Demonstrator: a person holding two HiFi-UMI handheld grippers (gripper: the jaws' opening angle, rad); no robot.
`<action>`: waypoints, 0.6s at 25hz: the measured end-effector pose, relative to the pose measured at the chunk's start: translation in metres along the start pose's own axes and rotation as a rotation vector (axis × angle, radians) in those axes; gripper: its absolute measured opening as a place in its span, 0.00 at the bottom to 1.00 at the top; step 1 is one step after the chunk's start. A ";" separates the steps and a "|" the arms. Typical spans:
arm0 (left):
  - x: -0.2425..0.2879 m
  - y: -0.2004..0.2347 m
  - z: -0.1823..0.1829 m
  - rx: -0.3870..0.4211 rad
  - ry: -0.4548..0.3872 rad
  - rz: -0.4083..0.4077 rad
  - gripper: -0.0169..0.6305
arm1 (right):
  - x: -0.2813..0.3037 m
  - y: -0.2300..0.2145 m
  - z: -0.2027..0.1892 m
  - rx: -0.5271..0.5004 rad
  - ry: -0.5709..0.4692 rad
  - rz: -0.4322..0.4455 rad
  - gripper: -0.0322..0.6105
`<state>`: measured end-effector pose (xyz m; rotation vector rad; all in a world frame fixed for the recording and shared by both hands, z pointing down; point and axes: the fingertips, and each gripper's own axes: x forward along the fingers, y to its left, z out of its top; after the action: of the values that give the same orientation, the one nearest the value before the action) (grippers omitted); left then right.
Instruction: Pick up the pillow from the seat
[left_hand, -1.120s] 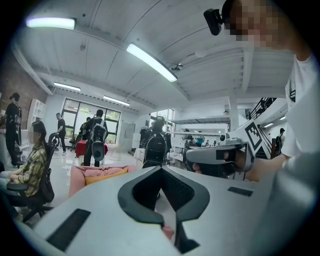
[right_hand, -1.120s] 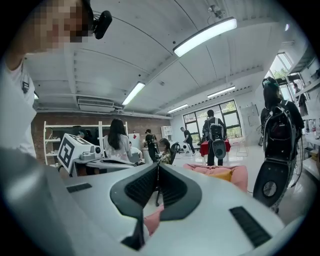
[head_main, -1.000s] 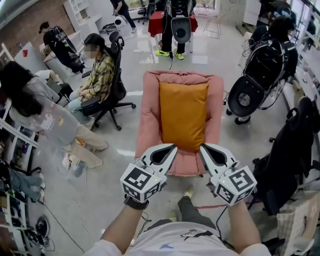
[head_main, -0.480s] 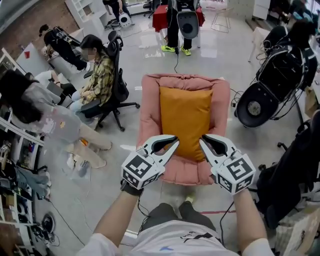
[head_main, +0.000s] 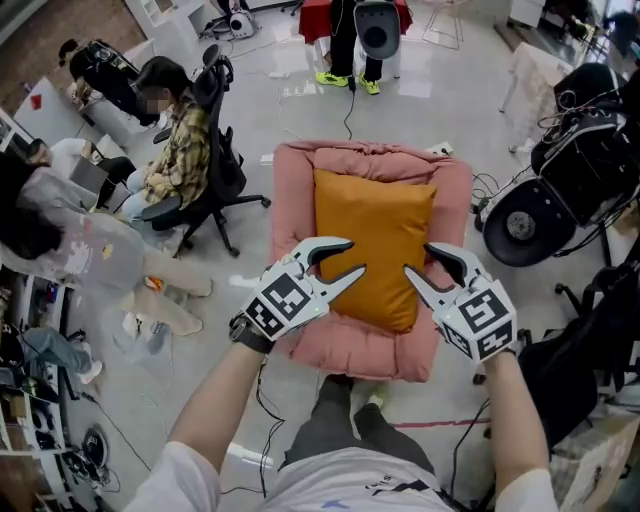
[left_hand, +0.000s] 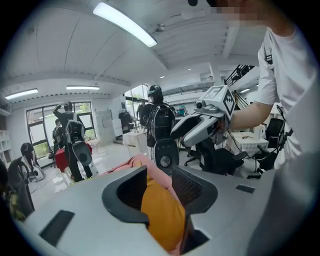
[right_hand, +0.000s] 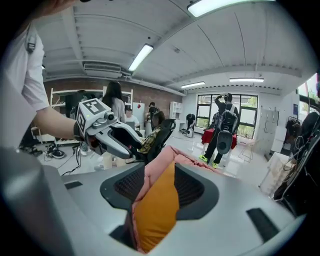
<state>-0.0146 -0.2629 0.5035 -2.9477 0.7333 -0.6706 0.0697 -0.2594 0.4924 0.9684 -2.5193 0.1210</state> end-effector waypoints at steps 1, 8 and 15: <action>0.006 0.013 -0.005 0.005 0.005 -0.006 0.25 | 0.012 -0.007 -0.001 -0.003 0.011 -0.002 0.32; 0.039 0.096 -0.053 0.059 0.065 -0.087 0.27 | 0.099 -0.047 -0.018 -0.038 0.121 -0.023 0.35; 0.088 0.166 -0.100 0.130 0.149 -0.167 0.30 | 0.161 -0.102 -0.042 -0.069 0.227 -0.044 0.38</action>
<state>-0.0596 -0.4430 0.6075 -2.8847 0.4341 -0.9208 0.0457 -0.4253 0.5921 0.9273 -2.2788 0.1229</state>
